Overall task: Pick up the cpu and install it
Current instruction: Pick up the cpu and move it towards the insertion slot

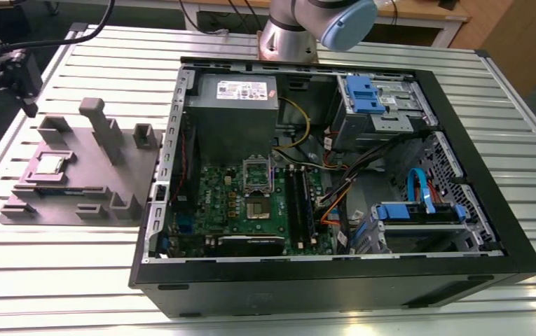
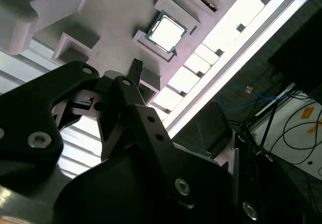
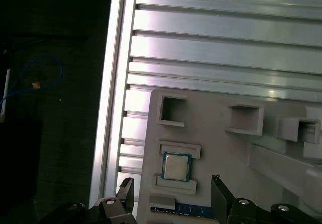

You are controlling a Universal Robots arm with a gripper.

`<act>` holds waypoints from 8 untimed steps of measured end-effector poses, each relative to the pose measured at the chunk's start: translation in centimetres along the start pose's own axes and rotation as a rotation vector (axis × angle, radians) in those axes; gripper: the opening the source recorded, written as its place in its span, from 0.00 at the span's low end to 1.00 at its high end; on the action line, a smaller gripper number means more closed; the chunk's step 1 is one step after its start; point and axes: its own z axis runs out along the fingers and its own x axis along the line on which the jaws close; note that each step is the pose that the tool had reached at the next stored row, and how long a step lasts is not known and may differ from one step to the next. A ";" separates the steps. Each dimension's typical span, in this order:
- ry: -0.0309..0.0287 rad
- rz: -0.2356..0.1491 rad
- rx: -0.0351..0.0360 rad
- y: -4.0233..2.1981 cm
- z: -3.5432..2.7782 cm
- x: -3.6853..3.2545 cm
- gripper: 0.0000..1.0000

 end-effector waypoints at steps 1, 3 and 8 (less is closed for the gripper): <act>0.0000 0.000 0.0000 -0.01 0.15 -0.01 0.71; 0.0000 0.000 0.0000 -0.02 0.50 -0.02 0.71; 0.0000 -0.001 0.0000 -0.07 1.39 -0.05 0.71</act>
